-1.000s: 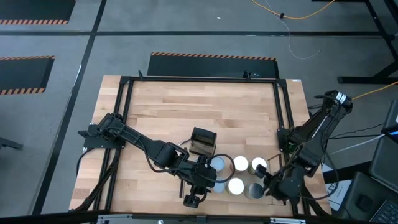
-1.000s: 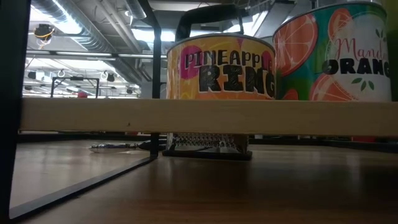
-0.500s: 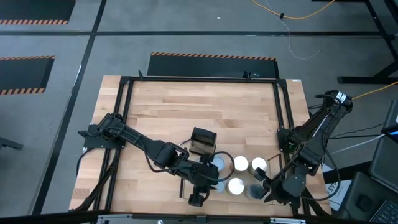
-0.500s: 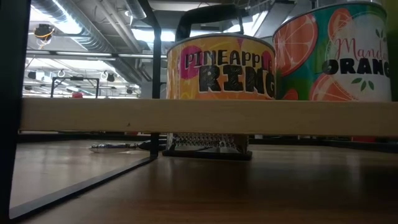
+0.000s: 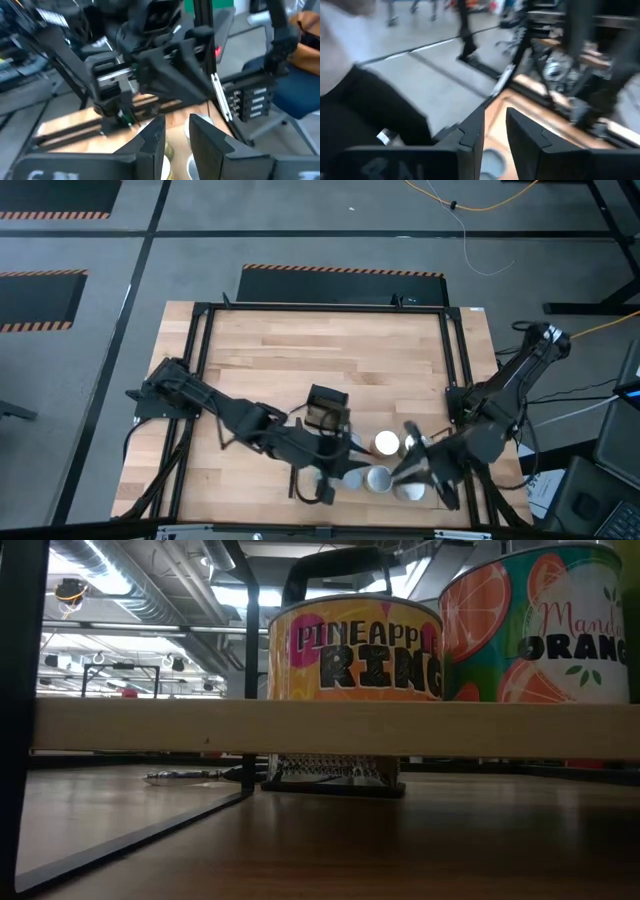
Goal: Pick and place cans onto a shelf
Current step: Return to Home Position
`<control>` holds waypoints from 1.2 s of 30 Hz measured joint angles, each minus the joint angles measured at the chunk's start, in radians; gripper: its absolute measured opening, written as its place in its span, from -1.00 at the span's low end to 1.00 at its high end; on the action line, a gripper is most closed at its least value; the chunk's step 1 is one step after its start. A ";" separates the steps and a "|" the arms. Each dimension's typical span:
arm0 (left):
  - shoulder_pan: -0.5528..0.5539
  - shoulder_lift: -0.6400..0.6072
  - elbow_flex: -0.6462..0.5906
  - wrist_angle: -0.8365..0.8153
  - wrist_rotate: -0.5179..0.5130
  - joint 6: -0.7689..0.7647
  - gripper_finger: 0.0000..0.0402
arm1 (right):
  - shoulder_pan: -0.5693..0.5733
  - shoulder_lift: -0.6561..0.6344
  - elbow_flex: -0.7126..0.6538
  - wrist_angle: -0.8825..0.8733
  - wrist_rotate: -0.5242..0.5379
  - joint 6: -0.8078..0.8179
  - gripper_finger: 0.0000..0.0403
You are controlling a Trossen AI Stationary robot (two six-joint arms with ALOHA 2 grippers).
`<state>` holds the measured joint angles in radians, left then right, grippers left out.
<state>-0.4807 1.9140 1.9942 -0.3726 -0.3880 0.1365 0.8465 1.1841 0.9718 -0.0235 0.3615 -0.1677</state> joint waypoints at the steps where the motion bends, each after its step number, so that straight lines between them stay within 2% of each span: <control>1: -0.007 -0.014 0.000 -0.004 -0.011 0.007 -0.60 | -0.004 -0.020 0.000 0.001 0.018 0.000 -0.58; 4: -0.028 -0.050 0.000 -0.016 -0.036 0.030 -0.60 | -0.013 -0.082 0.000 -0.003 0.060 0.001 -0.58; 8: -0.068 -0.111 0.000 -0.040 -0.072 0.050 -0.60 | -0.012 -0.173 0.000 -0.003 0.064 0.001 -0.58; 19: -0.225 -0.282 0.001 -0.282 -0.112 0.056 -0.60 | -0.012 -0.402 0.001 -0.030 0.065 0.002 -0.58; 30: -0.340 -0.327 0.001 -0.435 -0.254 -0.027 -0.60 | -0.012 -0.547 0.002 -0.288 0.065 0.031 -0.58; 36: -0.344 -0.325 -0.046 -0.441 -0.302 -0.043 -0.60 | -0.012 -0.566 -0.014 -0.393 0.065 0.106 -0.58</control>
<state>-0.8249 1.5890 1.9478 -0.8132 -0.6896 0.0933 0.8341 0.6183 0.9580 -0.4166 0.4263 -0.0612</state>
